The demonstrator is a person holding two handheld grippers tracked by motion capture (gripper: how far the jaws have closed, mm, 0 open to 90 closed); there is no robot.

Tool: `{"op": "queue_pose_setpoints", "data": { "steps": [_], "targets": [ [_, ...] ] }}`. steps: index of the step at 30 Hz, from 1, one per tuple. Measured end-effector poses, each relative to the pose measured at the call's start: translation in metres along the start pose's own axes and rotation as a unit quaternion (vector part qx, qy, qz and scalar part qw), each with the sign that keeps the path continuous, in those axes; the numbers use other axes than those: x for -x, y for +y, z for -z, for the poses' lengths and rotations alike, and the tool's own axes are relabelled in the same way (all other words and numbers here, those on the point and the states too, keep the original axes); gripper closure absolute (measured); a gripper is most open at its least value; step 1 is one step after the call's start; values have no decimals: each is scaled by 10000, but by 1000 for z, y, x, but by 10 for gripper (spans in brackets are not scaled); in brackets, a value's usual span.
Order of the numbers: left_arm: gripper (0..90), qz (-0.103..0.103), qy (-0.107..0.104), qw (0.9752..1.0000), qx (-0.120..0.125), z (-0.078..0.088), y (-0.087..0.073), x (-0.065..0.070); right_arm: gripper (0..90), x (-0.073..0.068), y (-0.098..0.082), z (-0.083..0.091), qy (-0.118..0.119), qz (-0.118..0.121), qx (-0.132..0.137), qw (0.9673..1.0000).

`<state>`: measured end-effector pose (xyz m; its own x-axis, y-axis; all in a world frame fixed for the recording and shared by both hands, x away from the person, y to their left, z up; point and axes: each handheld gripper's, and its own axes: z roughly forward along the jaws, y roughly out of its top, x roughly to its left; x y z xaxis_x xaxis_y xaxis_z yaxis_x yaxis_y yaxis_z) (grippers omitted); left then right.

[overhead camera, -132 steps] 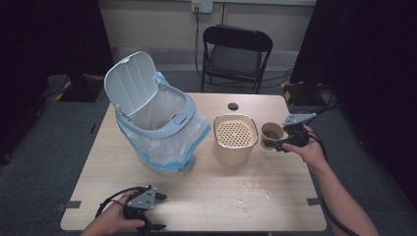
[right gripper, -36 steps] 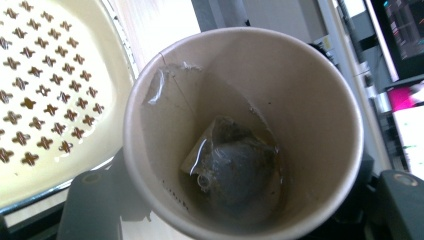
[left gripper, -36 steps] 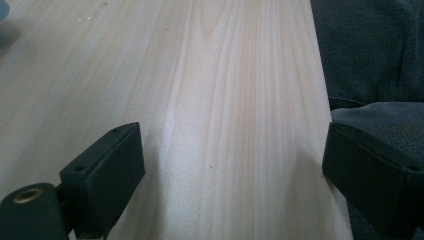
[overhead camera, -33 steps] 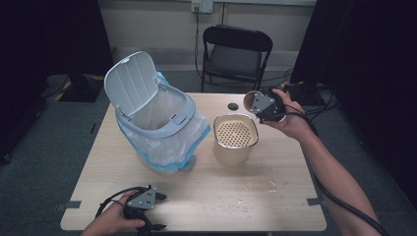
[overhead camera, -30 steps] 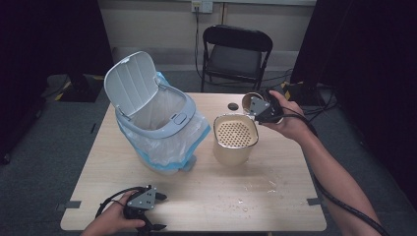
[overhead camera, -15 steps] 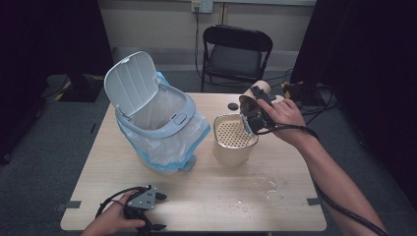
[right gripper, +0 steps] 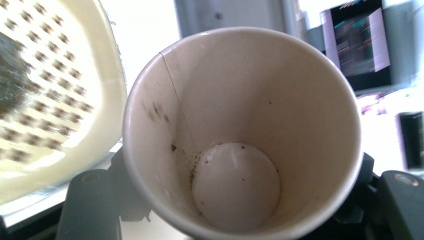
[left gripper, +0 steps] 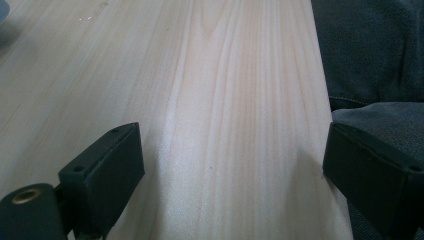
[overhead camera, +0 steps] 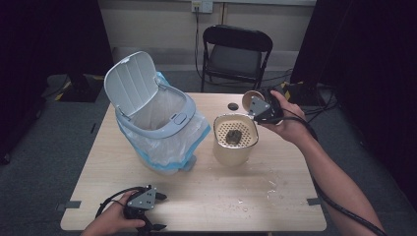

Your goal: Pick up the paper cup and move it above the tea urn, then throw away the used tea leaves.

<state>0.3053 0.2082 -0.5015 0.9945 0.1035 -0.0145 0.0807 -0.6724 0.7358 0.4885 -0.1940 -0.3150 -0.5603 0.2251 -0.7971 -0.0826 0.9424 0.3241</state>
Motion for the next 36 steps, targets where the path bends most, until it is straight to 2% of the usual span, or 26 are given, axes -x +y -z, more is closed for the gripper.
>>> {"op": "queue_pose_setpoints", "data": {
  "steps": [1, 4, 5, 6, 9, 13, 14, 16, 17, 19, 21, 22, 23, 24, 26, 27, 30, 33, 35, 36],
  "targets": [
    [88, -4, -2, 10000, -6, 0, 0, 0, 293, 0, -2, -1, 154, -255, 27, 9996],
    [88, 1, 0, 10000, -6, 0, 0, 0, 292, 3, -6, -3, 522, -733, 71, 9959],
    [88, 1, 0, 10000, -5, 0, 0, 0, 292, 4, -8, -4, 716, -958, 114, 9928],
    [88, 0, 0, 10000, -7, 0, 0, 0, 291, 5, -10, -5, 814, -1132, 127, 9902],
    [88, 4, 4, 10000, 7, 0, 0, 0, 291, 8, -14, -5, 1009, -1577, 231, 9820],
    [88, 4, 7, 10000, 11, 0, 0, 0, 290, 15, -17, -4, 1289, -2123, 327, 9681],
    [88, -1, 0, 10000, -9, 0, 0, 0, 290, 16, -16, -4, 1330, -2192, 330, 9660],
    [88, 3, -1, 10000, -10, 0, 0, 0, 290, 17, -16, -4, 1349, -2226, 328, 9650],
    [88, 8, 6, 10000, 10, 0, 0, 0, 289, 20, -16, -3, 1414, -2318, 344, 9618],
    [88, 5, 5, 10000, 8, 0, 0, 0, 289, 21, -16, -3, 1470, -2406, 376, 9587],
    [88, 2, 1, 10000, -3, 0, 0, 0, 288, 22, -15, -3, 1527, -2470, 414, 9560],
    [88, 2, 1, 10000, -3, 0, 0, 0, 288, 22, -15, -3, 1527, -2470, 414, 9560],
    [88, 5, 5, 10000, 4, 0, 0, 0, 288, 22, -14, -3, 1584, -2564, 415, 9526],
    [88, 3, 2, 10000, -3, 0, 0, 0, 288, 22, -14, -3, 1621, -2616, 418, 9506],
    [88, -9, -8, 10000, -1, 0, 0, 0, 287, 23, -13, -3, 1659, -2647, 429, 9490],
    [88, -8, -6, 10000, 5, 0, 0, 0, 287, 23, -12, -3, 1721, -2716, 426, 9460],
    [88, -10, -7, 10000, 7, 0, 0, 0, 288, 26, -10, -2, 1791, -2777, 477, 9426],
    [88, -11, -12, 10000, 1, 0, 0, 0, 287, 30, -7, 0, 1872, -2909, 500, 9369],
    [88, -19, -21, 10000, -17, 0, 0, 0, 287, 33, -5, 2, 1883, -2926, 529, 9360],
    [88, -19, -21, 10000, -17, 0, 0, 0, 288, 34, -3, 2, 1918, -2975, 553, 9336]
  ]
}}
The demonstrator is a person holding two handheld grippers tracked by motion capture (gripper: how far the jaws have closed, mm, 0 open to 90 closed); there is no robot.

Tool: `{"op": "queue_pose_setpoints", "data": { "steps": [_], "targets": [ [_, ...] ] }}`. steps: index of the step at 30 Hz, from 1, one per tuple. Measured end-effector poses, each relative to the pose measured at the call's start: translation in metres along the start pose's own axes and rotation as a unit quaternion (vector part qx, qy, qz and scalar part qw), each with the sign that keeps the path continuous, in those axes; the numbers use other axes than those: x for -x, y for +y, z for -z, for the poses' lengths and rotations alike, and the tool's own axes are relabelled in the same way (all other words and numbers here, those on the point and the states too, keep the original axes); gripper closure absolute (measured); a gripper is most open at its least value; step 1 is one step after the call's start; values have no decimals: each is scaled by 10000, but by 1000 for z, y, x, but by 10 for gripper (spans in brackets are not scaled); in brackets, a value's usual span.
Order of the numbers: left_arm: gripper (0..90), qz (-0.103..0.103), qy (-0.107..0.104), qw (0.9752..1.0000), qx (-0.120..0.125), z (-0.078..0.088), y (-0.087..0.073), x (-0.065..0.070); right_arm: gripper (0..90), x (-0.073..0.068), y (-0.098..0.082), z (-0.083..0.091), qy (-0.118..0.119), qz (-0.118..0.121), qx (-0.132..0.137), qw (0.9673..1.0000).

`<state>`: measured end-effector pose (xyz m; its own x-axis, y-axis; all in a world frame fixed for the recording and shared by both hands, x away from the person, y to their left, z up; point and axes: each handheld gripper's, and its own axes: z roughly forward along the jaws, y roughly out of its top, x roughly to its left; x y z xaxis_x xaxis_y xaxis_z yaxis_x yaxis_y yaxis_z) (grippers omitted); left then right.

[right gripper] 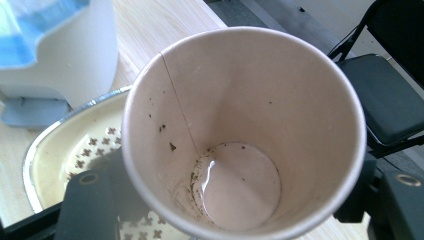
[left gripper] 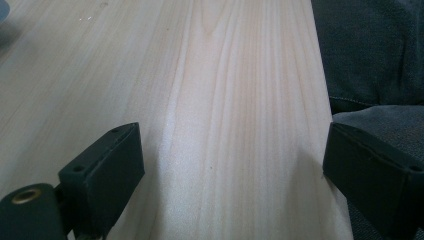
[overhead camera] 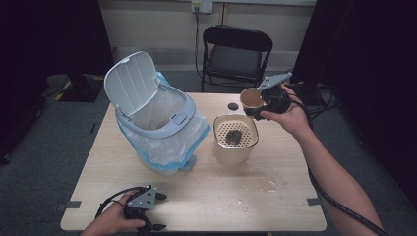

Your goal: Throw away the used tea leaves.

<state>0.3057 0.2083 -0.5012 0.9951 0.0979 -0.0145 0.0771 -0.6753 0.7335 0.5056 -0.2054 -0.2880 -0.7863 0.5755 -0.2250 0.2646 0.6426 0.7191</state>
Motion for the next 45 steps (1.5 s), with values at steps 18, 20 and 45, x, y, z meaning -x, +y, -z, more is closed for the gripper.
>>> {"op": "queue_pose_setpoints", "data": {
  "steps": [18, 20, 45],
  "targets": [
    [88, 19, 6, 10000, 6, 0, 0, 0, 287, 0, 24, 13, 340, -359, 116, 9987],
    [88, 15, 6, 10000, 3, 0, 0, 0, 287, -1, 28, 14, 367, -364, 97, 9986],
    [88, 19, 6, 10000, 2, 0, 0, 0, 283, -12, 83, 23, 616, -252, 290, 9974]
  ]
}}
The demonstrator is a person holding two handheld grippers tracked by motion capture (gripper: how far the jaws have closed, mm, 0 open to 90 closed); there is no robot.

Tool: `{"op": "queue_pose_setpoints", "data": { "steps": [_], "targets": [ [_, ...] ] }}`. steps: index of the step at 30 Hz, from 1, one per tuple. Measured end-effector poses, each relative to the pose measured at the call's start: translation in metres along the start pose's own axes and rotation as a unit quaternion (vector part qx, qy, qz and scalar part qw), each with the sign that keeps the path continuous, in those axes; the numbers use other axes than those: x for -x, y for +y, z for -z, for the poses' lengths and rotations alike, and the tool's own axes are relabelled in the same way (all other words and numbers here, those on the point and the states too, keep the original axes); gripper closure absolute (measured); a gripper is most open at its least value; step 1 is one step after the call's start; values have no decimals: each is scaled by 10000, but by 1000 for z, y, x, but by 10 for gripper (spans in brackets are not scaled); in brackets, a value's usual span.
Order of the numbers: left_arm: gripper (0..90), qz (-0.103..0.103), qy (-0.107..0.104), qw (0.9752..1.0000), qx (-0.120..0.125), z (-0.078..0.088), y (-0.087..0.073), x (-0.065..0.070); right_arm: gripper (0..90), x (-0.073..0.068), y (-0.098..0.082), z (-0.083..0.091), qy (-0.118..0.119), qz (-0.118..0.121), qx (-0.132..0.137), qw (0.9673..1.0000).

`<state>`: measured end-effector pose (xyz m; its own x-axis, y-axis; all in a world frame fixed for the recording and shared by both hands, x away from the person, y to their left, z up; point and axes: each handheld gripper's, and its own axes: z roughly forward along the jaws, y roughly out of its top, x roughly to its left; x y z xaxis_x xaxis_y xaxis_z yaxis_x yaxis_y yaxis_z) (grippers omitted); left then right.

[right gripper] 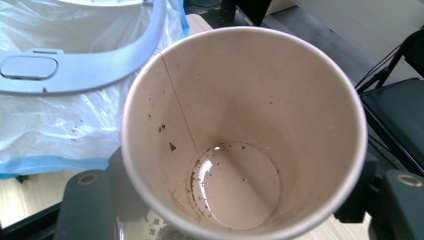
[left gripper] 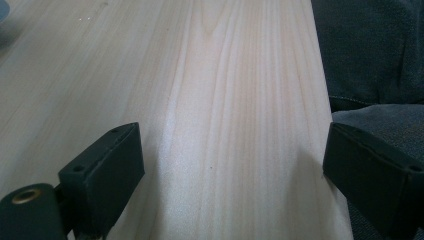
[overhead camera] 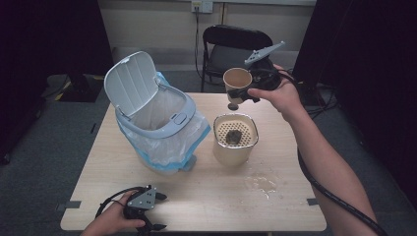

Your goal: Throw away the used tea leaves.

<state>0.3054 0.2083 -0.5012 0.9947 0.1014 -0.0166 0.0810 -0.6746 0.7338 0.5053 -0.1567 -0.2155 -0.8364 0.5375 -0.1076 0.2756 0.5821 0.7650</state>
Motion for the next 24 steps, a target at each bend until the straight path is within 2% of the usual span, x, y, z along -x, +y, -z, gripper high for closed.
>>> {"op": "queue_pose_setpoints", "data": {
  "steps": [18, 24],
  "targets": [
    [83, -27, -7, 10000, -28, 0, 0, 0, 285, -22, 40, -12, 208, 231, 89, 9995],
    [82, -30, -13, 10000, -30, 0, 0, 0, 285, -28, 48, -17, 274, 260, 95, 9992]
  ]
}}
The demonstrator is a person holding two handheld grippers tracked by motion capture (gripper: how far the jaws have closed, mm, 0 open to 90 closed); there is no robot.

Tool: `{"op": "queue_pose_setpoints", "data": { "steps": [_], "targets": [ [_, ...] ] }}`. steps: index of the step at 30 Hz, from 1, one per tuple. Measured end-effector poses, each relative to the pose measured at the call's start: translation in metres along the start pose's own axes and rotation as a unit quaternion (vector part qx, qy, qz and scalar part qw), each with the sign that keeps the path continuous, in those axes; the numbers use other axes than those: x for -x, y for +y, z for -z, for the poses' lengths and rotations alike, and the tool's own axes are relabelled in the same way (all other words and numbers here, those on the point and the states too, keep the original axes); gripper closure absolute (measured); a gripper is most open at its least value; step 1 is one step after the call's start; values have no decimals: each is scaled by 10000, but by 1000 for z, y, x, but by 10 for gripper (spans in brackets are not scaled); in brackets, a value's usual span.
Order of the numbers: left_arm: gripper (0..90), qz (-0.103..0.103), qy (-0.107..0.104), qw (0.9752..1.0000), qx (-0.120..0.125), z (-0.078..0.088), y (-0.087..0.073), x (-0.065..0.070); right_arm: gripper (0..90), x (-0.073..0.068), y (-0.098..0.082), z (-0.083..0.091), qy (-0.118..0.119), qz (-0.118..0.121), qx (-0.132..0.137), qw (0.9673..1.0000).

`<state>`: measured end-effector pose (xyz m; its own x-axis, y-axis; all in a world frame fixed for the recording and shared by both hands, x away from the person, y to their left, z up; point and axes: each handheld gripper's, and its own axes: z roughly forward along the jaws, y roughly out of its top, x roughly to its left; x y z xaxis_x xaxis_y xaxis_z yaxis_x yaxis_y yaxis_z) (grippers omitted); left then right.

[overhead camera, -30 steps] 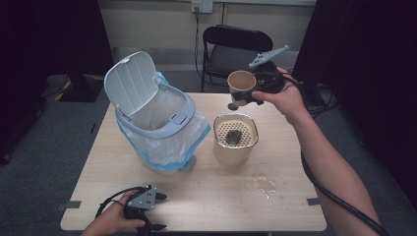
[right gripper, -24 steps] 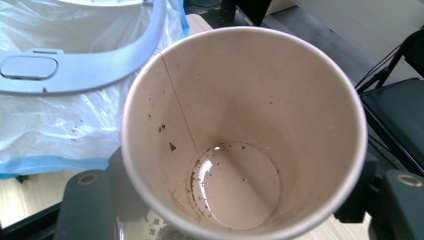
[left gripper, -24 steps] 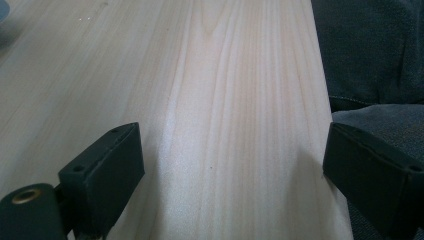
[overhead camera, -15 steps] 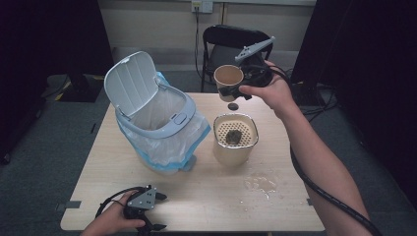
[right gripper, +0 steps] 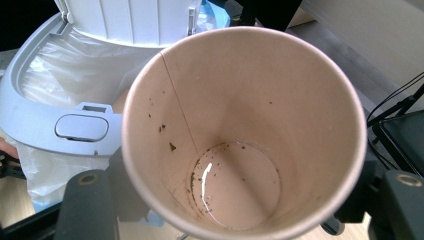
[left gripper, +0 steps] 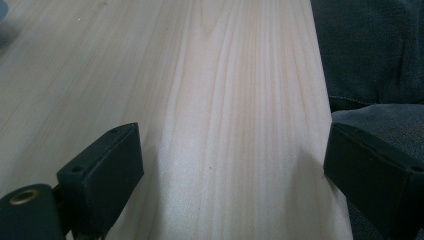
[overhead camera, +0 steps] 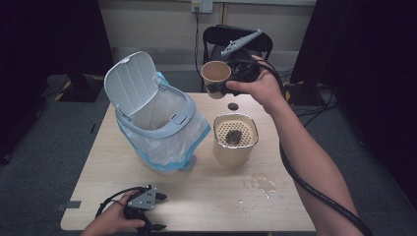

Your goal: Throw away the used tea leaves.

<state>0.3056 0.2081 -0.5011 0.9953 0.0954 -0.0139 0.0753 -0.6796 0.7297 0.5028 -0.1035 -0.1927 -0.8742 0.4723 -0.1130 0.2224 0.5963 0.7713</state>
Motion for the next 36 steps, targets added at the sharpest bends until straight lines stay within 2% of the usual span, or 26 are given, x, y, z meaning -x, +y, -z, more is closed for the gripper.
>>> {"op": "queue_pose_setpoints", "data": {
  "steps": [13, 28, 36],
  "targets": [
    [75, 25, -32, 10000, -47, 0, 0, 0, 285, -8, 12, -8, 64, 26, 29, 10000],
    [75, 26, -34, 10000, -44, 0, 0, 1, 285, -31, 31, -23, 262, 217, 78, 9994],
    [75, 26, -32, 10000, -47, 0, 0, 1, 284, -50, 44, -33, 444, 377, 115, 9982]
  ]
}}
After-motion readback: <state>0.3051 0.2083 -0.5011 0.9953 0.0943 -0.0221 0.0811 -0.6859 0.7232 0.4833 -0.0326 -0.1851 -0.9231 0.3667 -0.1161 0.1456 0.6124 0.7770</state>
